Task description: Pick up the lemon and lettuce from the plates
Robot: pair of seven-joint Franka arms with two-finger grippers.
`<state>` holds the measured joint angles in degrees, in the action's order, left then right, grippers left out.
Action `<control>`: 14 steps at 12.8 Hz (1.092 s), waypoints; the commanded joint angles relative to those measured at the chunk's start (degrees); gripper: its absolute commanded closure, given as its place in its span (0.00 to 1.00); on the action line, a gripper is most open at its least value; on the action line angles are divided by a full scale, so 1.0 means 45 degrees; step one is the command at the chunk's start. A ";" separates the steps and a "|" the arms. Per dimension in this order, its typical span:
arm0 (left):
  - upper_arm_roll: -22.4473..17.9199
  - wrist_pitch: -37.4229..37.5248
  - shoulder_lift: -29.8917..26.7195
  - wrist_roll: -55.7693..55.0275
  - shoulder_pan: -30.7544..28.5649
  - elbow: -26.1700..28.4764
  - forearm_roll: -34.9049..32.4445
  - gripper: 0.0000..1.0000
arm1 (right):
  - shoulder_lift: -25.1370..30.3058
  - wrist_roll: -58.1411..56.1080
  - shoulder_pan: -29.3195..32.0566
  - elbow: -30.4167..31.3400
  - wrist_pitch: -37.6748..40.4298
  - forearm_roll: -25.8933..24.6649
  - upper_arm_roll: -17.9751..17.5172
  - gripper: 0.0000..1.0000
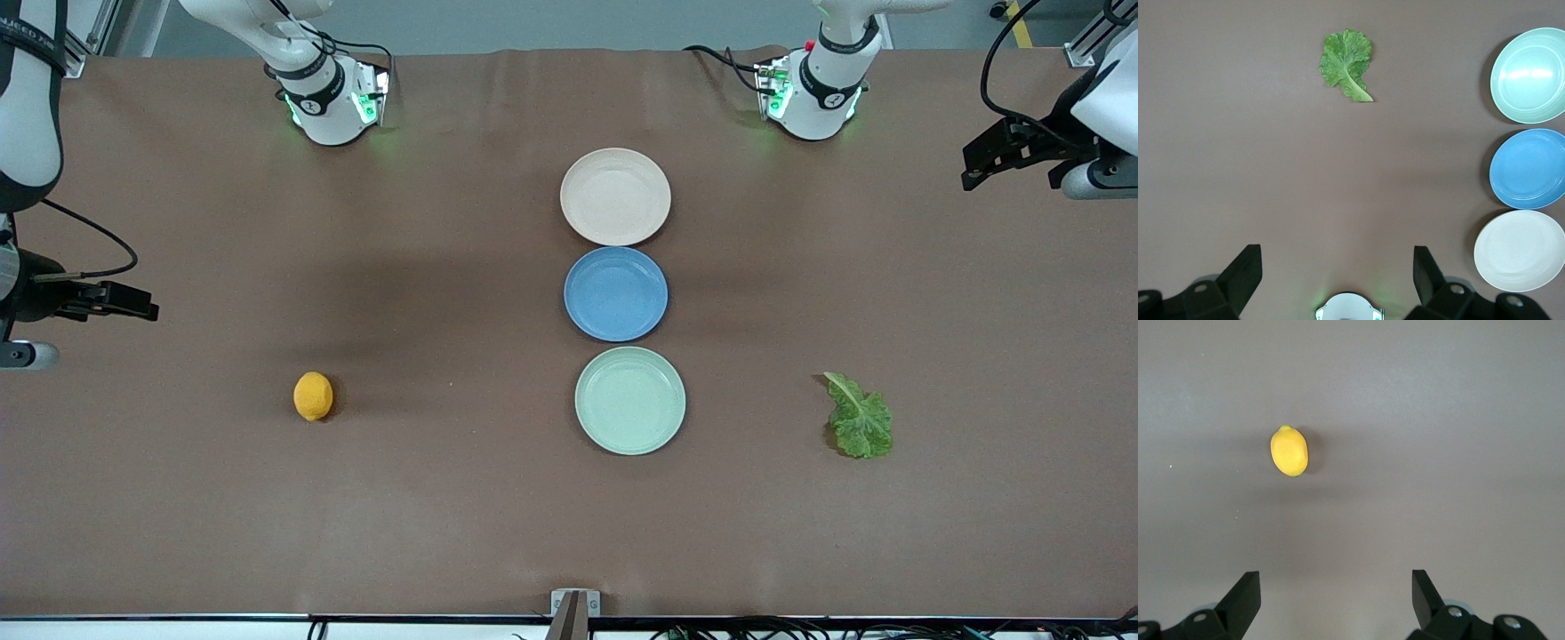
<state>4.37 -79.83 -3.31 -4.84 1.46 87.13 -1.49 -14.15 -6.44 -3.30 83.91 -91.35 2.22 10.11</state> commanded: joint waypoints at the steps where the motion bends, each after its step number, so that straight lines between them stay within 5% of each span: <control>1: 0.0025 -0.0171 -0.0221 -0.0096 0.0027 0.0228 -0.0313 0.00 | -0.0019 -0.0131 -0.0008 -0.0501 0.0183 -0.0761 -0.0215 0.00; 14: 0.0025 -0.0190 -0.0182 -0.0096 0.0027 0.0228 -0.0333 0.00 | 0.0602 0.0006 -0.0399 -0.0271 0.1530 -0.0473 -0.0274 0.00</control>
<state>4.37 -79.83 -3.31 -4.84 1.47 87.27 -1.49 -13.86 -6.42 -5.45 81.42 -85.07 -0.65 8.75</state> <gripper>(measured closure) 0.000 0.000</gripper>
